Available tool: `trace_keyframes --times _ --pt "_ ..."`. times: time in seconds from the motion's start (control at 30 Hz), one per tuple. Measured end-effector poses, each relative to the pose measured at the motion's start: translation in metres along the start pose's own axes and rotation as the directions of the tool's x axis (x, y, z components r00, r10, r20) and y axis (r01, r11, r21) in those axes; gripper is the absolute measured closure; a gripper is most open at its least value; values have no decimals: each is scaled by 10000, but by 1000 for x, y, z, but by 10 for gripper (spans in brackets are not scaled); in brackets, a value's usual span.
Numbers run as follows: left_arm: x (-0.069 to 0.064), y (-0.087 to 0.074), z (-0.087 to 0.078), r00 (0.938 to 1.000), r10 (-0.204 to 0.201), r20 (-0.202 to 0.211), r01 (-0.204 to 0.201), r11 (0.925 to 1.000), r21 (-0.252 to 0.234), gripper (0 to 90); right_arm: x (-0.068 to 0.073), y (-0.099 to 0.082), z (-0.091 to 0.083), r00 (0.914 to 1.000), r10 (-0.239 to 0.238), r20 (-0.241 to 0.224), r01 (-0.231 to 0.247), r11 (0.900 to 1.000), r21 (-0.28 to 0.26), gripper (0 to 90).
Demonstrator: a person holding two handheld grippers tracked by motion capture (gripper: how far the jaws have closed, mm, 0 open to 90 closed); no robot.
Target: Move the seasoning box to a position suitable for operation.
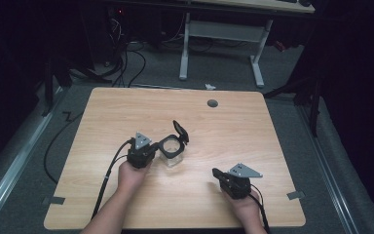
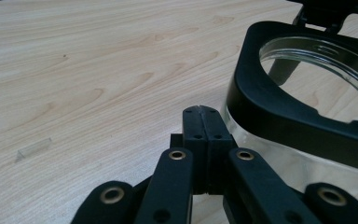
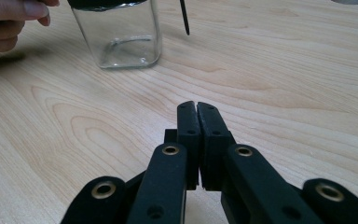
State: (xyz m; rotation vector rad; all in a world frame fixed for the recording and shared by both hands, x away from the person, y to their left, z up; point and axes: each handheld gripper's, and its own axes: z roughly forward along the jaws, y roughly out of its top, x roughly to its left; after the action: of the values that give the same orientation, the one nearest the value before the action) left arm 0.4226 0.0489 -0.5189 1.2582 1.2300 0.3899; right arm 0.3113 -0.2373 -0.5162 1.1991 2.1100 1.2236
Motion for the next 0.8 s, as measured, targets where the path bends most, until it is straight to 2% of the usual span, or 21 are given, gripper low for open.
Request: trace_keyframes --times 0.37,0.63,0.8 --pt "-11 -4 -7 9993 93 351 -96 9999 78 900 0 -1 1 10000 -15 -22 15 10000 38 884" --pt "-25 -14 -17 9977 101 666 -113 9998 172 900 0 -2 2 10000 -8 -22 8 10000 79 884" --pt "-38 -24 -24 9953 231 942 -263 9991 321 900 0 -3 5 10000 -8 -62 9 9999 148 885"
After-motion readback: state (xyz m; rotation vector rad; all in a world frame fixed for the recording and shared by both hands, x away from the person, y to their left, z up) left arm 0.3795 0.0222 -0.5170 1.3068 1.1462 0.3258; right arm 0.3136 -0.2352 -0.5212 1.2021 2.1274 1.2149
